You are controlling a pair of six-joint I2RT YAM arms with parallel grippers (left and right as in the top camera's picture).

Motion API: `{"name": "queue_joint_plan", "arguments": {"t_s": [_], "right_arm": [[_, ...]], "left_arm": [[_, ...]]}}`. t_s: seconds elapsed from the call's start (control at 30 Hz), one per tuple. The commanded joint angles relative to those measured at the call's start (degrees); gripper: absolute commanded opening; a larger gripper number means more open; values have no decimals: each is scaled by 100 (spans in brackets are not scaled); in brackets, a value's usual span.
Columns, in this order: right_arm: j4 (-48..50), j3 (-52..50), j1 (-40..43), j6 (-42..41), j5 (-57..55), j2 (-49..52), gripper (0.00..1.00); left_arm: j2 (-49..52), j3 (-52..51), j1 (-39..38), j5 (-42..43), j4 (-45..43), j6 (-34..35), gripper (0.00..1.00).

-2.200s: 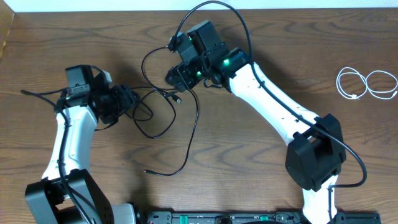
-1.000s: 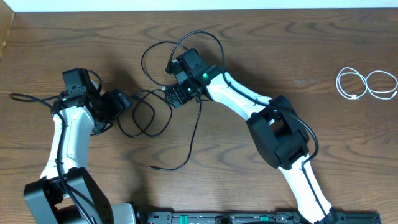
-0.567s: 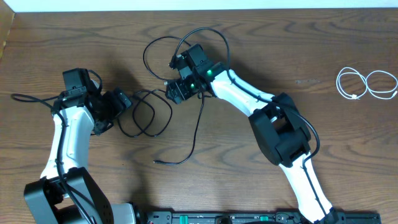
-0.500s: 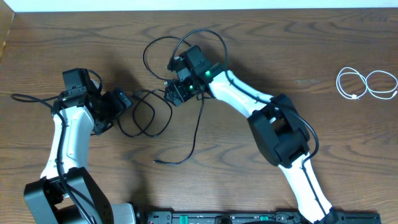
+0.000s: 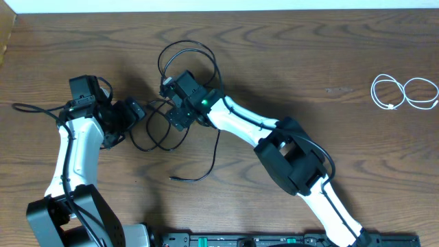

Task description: Untangle cables

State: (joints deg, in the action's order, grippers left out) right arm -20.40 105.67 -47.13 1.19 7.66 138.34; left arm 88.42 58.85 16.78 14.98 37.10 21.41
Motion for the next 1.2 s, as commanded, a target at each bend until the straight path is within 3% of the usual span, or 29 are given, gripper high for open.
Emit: {"name": "queue_joint_plan", "arguments": {"t_s": [0.0, 0.33, 0.4, 0.47, 0.6, 0.73, 0.93, 1.03, 1.17], "right_arm": [[197, -52, -81, 122, -111, 162, 83], [251, -52, -249, 120, 385, 433, 85], [247, -52, -256, 101, 382, 531, 81], [249, -52, -254, 101, 271, 616, 65], [35, -52, -249, 103, -487, 669, 2], [-713, 72, -216, 105, -708, 610, 1], [-2581, 1005, -129, 105, -686, 586, 1], [-3150, 1357, -122, 105, -686, 586, 34], [-3429, 1360, -142, 103, -675, 597, 40]], "left_arm": [[52, -66, 13, 46, 17, 33, 98], [52, -66, 13, 46, 17, 33, 98], [52, -66, 13, 44, 17, 33, 98], [52, -66, 13, 46, 17, 33, 98], [52, -66, 13, 46, 17, 35, 98], [52, -66, 13, 44, 17, 33, 98], [52, -66, 13, 46, 17, 33, 98], [52, -66, 13, 46, 17, 35, 98], [52, -66, 13, 46, 17, 33, 98]]}}
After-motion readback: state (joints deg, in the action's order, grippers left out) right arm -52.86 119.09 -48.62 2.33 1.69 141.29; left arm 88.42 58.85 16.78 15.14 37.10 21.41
